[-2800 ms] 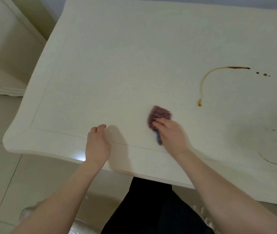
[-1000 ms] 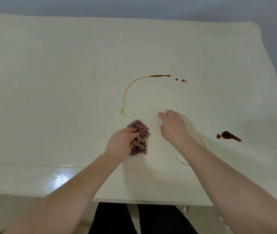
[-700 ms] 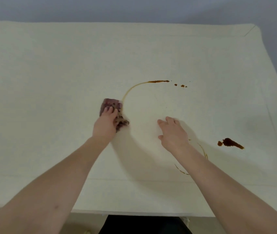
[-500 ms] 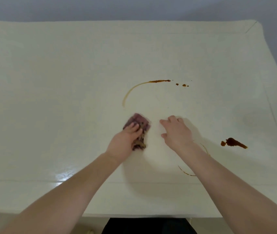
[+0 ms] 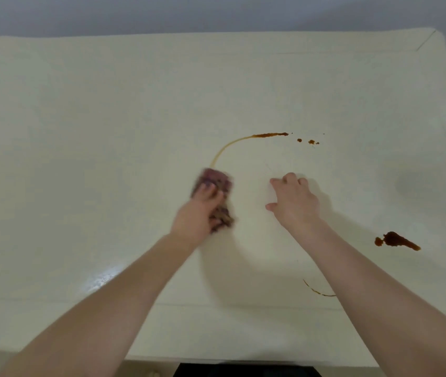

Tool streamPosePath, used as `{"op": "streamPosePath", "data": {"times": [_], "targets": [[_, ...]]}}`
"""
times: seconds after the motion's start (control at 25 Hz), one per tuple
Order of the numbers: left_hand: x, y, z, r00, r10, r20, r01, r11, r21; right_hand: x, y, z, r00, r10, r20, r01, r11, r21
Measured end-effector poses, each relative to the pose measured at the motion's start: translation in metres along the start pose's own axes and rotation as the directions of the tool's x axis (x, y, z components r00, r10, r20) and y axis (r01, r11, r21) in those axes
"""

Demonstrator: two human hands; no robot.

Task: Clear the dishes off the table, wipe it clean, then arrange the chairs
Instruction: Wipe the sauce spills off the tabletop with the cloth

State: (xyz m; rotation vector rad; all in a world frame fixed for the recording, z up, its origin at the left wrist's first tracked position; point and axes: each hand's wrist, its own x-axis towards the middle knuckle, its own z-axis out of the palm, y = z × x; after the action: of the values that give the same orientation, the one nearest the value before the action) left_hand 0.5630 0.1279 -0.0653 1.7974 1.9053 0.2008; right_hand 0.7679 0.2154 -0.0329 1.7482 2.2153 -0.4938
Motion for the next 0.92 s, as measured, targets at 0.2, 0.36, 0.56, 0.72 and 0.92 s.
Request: {"op": "streamPosePath", "data": {"times": [0.2,0.36,0.56,0.72,0.92], "targets": [[0.003,-0.008,-0.005,0.981,0.193,0.026,-0.191,0.979,-0.071,0.007,0.0,-0.005,1.0,0.012,0.006,-0.012,1.0,0.02],[0.095,-0.052,-0.051,0.972,-0.226,-0.061,0.229,0.972,0.057,0.011,-0.001,-0.003,1.0,0.018,0.013,-0.018,1.0,-0.002],[0.077,-0.005,-0.019,0.985,0.156,0.069,-0.161,0.983,0.083,0.012,-0.002,-0.004,1.0,0.023,0.019,-0.023,1.0,0.001],[0.041,0.006,-0.001,0.929,0.345,0.134,-0.361,0.925,0.119,0.017,0.004,-0.014,1.0,-0.001,0.009,0.001,1.0,0.023],[0.123,-0.035,-0.05,0.996,-0.086,0.001,0.084,0.973,0.213,0.061,0.035,-0.03,0.981,0.158,-0.111,-0.141,0.98,0.14]]}}
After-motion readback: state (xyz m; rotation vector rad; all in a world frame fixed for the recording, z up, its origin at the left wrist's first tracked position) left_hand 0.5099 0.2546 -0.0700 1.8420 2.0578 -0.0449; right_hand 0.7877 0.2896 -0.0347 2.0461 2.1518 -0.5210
